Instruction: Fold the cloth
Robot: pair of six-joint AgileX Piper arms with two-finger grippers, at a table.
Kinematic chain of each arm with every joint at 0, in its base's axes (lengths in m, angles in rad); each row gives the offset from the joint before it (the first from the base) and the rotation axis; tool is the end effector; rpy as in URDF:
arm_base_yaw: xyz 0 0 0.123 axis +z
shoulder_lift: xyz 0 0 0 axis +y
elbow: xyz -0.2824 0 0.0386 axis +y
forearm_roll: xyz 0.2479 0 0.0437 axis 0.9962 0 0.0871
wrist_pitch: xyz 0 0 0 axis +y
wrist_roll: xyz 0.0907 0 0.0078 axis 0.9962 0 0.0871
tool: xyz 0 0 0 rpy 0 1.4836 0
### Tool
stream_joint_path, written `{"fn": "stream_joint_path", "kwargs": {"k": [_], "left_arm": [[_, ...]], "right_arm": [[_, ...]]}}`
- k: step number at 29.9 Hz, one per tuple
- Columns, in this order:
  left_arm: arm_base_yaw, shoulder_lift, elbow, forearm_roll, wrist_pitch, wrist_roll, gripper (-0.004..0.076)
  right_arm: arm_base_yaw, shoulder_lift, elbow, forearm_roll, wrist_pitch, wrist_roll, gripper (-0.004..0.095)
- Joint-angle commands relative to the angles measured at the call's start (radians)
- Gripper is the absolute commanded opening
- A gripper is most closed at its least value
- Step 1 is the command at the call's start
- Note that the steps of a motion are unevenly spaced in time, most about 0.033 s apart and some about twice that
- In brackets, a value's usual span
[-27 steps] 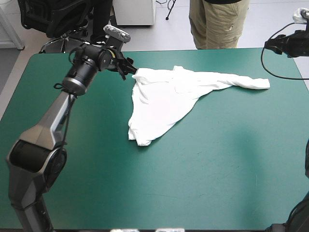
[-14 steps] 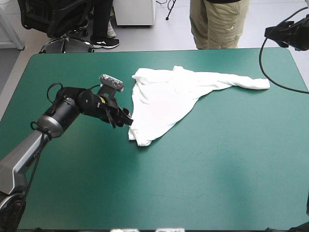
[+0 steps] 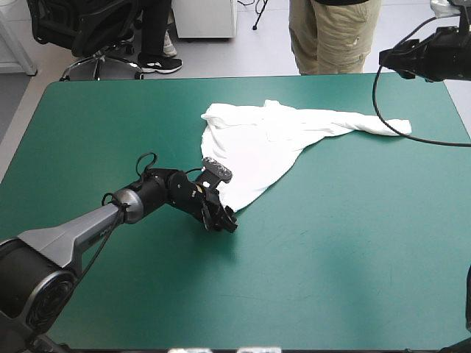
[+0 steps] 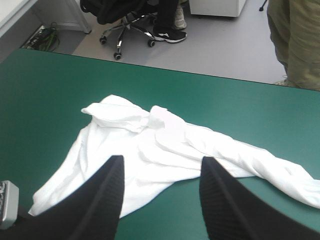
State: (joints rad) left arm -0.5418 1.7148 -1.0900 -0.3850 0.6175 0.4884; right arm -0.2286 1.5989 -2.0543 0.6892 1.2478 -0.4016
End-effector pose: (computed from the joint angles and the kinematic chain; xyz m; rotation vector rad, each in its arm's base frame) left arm 0.2845 -0.1944 0.2074 1.0075 2.5167 -0.4082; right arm 0.3134 -0.0165 0.5103 -0.2701 2.0695 0.4805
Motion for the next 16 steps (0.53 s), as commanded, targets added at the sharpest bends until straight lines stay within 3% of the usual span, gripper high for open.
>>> {"fn": "stream_joint_path", "kwargs": {"k": [1, 5, 10, 16], "left_arm": [[-0.005, 0.031, -0.015, -0.017, -0.002, 0.002, 0.0370], [-0.005, 0.043, -0.015, -0.030, 0.042, 0.002, 0.0015], [-0.005, 0.043, -0.015, -0.030, 0.054, 0.004, -0.0009], [-0.005, 0.043, -0.015, -0.030, 0.062, 0.004, -0.0009]], "right_arm": [[0.001, -0.034, -0.023, -0.024, 0.000, 0.010, 0.0441], [0.001, -0.034, -0.023, -0.027, 0.000, 0.018, 0.0440], [0.001, -0.030, -0.021, -0.037, 0.000, -0.007, 0.0363], [0.001, 0.014, -0.014, -0.176, -0.007, 0.034, 0.0309]]}}
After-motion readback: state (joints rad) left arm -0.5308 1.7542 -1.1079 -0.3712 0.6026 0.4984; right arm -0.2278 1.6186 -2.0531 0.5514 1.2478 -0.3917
